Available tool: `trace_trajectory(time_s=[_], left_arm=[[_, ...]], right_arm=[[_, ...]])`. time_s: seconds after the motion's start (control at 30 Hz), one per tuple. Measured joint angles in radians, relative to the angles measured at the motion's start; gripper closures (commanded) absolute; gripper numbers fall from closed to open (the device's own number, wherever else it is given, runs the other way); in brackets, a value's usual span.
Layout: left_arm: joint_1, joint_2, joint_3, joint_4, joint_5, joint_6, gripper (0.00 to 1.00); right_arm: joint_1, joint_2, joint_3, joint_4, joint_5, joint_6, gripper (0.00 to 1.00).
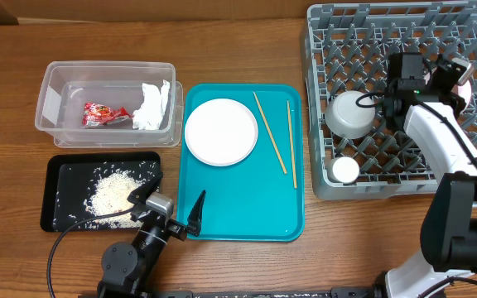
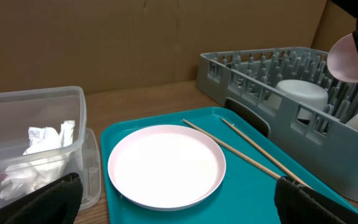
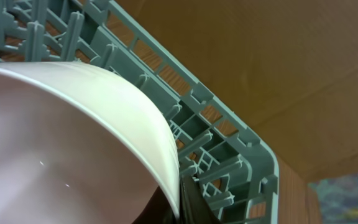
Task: Sort waste into correct bins and load items into the dishwasher
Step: 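Place the pink bowl into the dish rack's right side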
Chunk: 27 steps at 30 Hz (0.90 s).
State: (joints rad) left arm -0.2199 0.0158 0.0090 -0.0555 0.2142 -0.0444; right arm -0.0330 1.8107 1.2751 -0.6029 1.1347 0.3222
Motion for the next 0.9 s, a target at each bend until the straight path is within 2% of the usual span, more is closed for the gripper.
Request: trace_trajectory(time_s=[0.37, 0.8, 0.9], left_arm=[[0.0, 0.0, 0.0, 0.0, 0.0, 0.0, 0.0], [0.0, 0.0, 0.0, 0.0, 0.0, 0.0, 0.0], [0.0, 0.0, 0.0, 0.0, 0.0, 0.0, 0.0]], right_arm=[[0.1, 0.0, 0.0, -0.026, 0.004, -0.049, 0.96], [0.114, 0.0, 0.0, -0.146, 0.046, -0.053, 0.96], [0.13, 0.0, 0.0, -0.157, 0.053, -0.053, 0.92]])
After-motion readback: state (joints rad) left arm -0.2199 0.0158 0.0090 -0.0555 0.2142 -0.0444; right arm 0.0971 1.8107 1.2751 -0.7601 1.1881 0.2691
